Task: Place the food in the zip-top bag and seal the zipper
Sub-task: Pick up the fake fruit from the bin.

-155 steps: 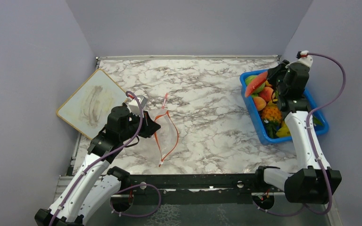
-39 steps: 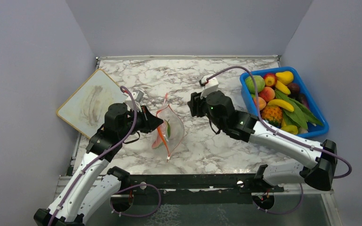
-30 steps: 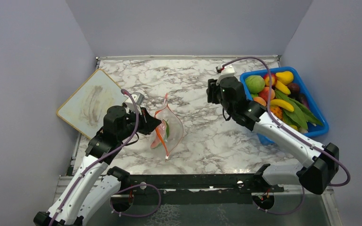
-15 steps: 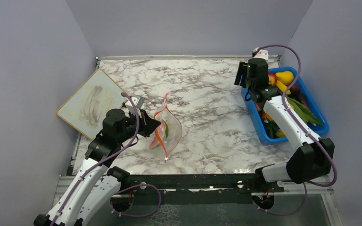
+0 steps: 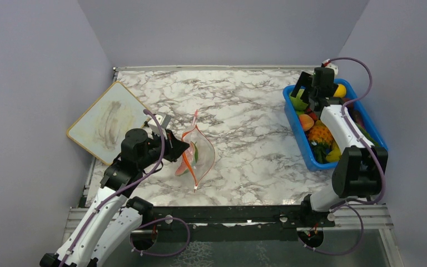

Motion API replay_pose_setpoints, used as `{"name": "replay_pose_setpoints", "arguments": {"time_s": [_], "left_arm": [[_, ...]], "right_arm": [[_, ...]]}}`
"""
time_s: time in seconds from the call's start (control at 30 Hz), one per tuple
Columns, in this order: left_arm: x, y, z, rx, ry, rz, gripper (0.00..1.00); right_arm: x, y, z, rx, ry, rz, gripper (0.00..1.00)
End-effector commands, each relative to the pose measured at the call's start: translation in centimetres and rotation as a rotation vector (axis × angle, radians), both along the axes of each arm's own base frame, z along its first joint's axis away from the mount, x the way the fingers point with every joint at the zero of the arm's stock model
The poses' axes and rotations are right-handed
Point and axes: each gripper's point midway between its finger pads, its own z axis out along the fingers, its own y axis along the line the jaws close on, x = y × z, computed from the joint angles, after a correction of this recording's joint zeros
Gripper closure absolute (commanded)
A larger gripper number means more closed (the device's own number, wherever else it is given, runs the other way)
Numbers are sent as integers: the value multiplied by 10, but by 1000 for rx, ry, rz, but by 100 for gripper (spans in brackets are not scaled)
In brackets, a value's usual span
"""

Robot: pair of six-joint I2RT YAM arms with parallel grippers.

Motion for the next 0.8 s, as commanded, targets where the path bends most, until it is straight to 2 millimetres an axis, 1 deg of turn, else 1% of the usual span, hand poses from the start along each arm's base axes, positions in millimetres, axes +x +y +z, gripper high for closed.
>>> {"name": "replay_pose_setpoints", "arguments": {"time_s": [0.0,0.17,0.3,0.43,0.6,0.77], "left_arm": [[3,0,8,-9,-50,-1,100],[4,0,8,-7,-51,2,100],[4,0,8,-7,-52,3,100],[4,0,8,-6,-51,5,100],[4,0,7,-4,-48,3,100],[5,0,7,-4,-50,5,100]], "right_arm": [[24,2,4,51,-50,30,0],[32,-6,-6,32,-36,27,0],[32,-9,-14,26,-31,28,0],[34,-4,-22,42,-26,59,0],[36,2,-39,67,16,80,0],[37,2,-52,67,51,85,1]]}}
